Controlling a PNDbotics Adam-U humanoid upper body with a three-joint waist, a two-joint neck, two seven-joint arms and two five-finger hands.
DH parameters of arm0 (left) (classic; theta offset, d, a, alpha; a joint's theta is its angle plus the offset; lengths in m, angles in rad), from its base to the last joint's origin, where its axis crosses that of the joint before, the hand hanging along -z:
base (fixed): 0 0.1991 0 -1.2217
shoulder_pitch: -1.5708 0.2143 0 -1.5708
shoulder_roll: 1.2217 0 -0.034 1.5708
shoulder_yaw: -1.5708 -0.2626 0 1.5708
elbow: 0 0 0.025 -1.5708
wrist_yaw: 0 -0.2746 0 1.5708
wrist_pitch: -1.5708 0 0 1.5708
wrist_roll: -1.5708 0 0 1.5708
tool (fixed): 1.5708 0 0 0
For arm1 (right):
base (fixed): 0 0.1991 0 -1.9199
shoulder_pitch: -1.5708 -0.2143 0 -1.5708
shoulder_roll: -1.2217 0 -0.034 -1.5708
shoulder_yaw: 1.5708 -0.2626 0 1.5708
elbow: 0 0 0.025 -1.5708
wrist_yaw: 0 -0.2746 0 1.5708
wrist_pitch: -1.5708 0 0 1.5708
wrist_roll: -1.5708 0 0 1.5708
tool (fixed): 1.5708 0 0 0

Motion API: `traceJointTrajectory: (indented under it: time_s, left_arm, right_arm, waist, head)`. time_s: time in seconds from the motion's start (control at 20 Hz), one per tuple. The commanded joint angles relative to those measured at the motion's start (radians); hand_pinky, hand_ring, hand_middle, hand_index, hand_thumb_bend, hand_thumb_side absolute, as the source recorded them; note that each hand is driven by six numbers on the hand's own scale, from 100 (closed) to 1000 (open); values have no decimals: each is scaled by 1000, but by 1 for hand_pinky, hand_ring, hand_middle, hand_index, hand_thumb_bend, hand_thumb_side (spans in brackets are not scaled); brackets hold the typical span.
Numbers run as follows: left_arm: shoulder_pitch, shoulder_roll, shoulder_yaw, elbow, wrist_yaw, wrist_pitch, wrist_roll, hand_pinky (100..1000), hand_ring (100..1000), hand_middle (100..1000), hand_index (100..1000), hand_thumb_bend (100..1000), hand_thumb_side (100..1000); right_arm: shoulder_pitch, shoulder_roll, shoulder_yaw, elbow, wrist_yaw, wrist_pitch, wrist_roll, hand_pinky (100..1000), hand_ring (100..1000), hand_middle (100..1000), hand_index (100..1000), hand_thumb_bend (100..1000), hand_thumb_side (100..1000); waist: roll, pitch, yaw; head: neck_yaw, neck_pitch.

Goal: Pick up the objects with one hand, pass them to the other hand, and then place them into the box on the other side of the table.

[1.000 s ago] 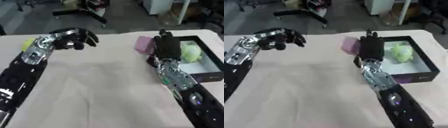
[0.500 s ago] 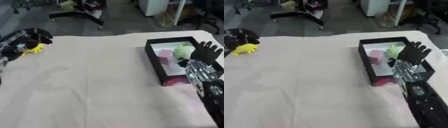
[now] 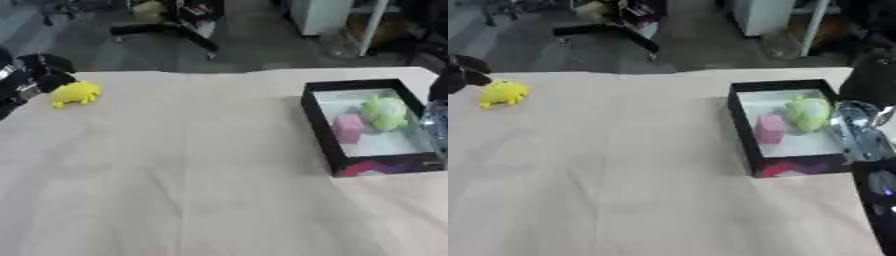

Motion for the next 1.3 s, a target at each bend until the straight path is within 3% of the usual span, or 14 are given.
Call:
traceJointTrajectory:
  time_s: [0.05, 0.25, 0.3, 0.45, 0.65, 0.8, 1.05, 1.3]
  left_arm:
    - [-57, 74, 38, 115, -243, -37, 153, 830, 732, 712, 796, 750, 551]
    - [-183, 94, 27, 361, -565, -51, 344, 819, 737, 719, 805, 758, 496]
    - [-217, 97, 21, 422, -649, -58, 389, 820, 744, 721, 807, 762, 489]
    - [-307, 107, 21, 596, -887, -57, 497, 822, 750, 731, 815, 741, 446]
    - [-383, 132, 33, 744, -1068, -36, 590, 821, 748, 724, 809, 681, 385]
    - [-407, 158, 44, 814, -1119, -3, 669, 816, 735, 709, 793, 623, 352]
    - [-419, 192, 57, 856, -1058, 25, 789, 806, 714, 685, 769, 513, 276]
    - [-429, 212, 62, 852, -977, 16, 879, 806, 712, 684, 764, 513, 295]
  right_arm:
    - [22, 24, -2, -171, 27, -16, -34, 664, 879, 891, 1000, 100, 152]
    - [62, 68, 11, -268, 7, -50, -110, 634, 865, 877, 1000, 100, 147]
    - [67, 77, 15, -282, 1, -55, -126, 626, 862, 875, 1000, 100, 189]
    - [71, 101, 26, -314, -26, -58, -166, 611, 857, 868, 1000, 100, 158]
    - [61, 122, 35, -334, -64, -44, -206, 592, 852, 863, 1000, 100, 173]
    - [55, 135, 40, -343, -87, -24, -238, 580, 848, 860, 1000, 100, 184]
    - [48, 144, 47, -354, -135, 12, -280, 563, 844, 856, 1000, 100, 204]
    - [41, 150, 50, -366, -178, 40, -322, 550, 840, 852, 1000, 100, 219]
  waist:
    - [4, -10, -6]
    - [4, -3, -22]
    - [2, 1, -26]
    - [-3, 25, -45]
    - [-6, 70, -70]
    - [-5, 105, -90]
    - [-6, 163, -120]
    - [-1, 215, -138]
  head:
    - [103, 8]
    - [210, 14]
    - [224, 11]
    - [250, -18]
    - [255, -66]
    - [257, -106]
    - [254, -161]
    - [260, -202]
